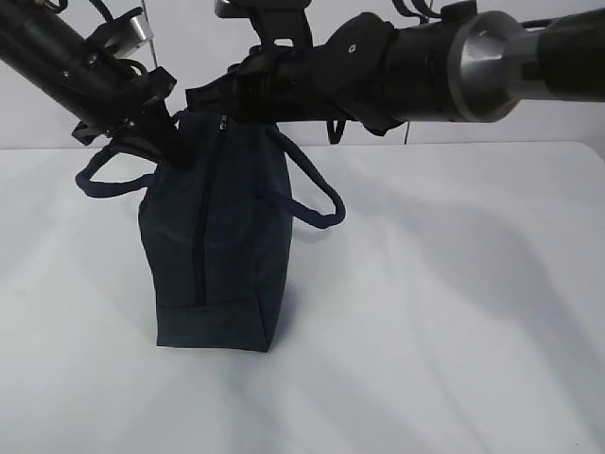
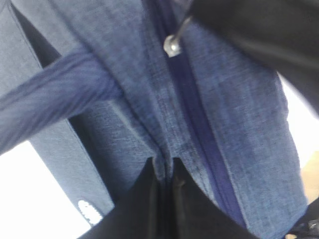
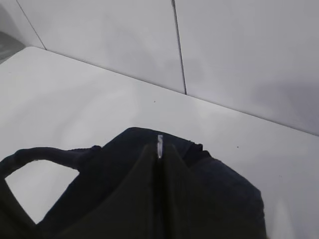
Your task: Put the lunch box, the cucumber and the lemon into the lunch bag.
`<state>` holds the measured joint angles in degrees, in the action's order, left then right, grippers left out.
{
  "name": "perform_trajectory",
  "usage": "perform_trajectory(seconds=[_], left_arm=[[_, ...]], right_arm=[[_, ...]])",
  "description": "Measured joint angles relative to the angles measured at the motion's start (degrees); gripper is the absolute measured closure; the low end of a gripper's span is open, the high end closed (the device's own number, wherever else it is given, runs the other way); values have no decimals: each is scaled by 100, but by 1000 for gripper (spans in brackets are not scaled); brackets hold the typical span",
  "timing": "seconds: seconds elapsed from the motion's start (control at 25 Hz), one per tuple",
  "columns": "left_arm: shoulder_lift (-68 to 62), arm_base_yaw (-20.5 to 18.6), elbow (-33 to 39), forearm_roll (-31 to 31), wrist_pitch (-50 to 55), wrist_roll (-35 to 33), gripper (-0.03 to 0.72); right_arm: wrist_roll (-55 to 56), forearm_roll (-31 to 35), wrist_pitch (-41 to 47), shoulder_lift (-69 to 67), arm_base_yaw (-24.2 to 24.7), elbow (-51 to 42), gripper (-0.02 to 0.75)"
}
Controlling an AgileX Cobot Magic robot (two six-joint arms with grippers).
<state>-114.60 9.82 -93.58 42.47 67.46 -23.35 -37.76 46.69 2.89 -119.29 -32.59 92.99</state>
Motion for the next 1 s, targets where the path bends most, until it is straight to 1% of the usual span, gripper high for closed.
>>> perform_trajectory(seconds=[0.2,0.44,0.8,1.0], left_arm=[[0,0,0,-24,88,-428,687],[0,26,-11,-160,92,-557,687],[0,515,-45,-438,-7,-736,687],[0,565,-45,-438,-7,-749,687]], right_arm=[[0,80,215,0,0,33,751],[0,88,309,0,14,216,751],[-35,88,415,0,255,228,751],[-35,88,439,0,399,263,751]])
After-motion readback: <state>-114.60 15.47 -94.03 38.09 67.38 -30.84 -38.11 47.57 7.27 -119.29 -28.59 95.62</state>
